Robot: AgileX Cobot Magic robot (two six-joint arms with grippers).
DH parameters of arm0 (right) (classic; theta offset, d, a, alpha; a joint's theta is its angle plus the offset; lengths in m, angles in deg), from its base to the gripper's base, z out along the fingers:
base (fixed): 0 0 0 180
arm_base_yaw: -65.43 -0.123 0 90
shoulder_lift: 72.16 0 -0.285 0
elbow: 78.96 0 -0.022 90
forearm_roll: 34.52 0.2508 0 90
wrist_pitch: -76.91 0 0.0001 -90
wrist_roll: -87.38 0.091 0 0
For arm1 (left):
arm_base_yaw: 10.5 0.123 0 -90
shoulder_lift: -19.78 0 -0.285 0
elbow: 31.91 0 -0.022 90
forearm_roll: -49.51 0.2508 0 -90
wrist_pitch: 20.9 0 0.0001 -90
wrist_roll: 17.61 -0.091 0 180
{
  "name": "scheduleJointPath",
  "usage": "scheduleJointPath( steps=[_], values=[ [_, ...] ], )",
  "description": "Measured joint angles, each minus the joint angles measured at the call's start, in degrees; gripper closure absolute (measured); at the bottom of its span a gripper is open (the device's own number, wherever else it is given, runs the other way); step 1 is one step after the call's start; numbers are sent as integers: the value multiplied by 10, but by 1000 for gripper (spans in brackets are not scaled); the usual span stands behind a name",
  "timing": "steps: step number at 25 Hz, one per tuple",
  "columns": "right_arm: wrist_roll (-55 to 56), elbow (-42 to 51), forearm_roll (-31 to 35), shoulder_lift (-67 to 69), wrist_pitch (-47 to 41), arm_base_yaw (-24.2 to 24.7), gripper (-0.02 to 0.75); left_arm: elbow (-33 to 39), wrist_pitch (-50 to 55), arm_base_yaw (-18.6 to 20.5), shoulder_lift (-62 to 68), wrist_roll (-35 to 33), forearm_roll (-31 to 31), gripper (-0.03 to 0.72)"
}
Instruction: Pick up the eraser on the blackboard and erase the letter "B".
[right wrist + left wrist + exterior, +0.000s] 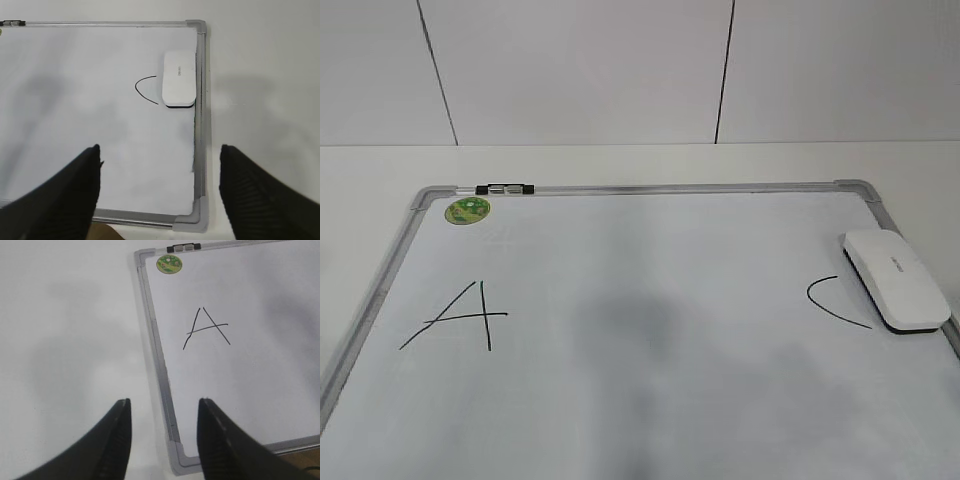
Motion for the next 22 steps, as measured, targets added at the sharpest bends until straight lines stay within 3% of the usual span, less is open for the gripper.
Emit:
scheduleJointPath(
  steps=[11, 22],
  values=[
    [-2, 151, -20, -146, -1, 0, 150, 197, -72, 0, -207, -1, 0, 402],
    [-6, 169, -52, -148, -2, 0, 150, 214, -86, 0, -241, -5, -9, 445]
  ],
)
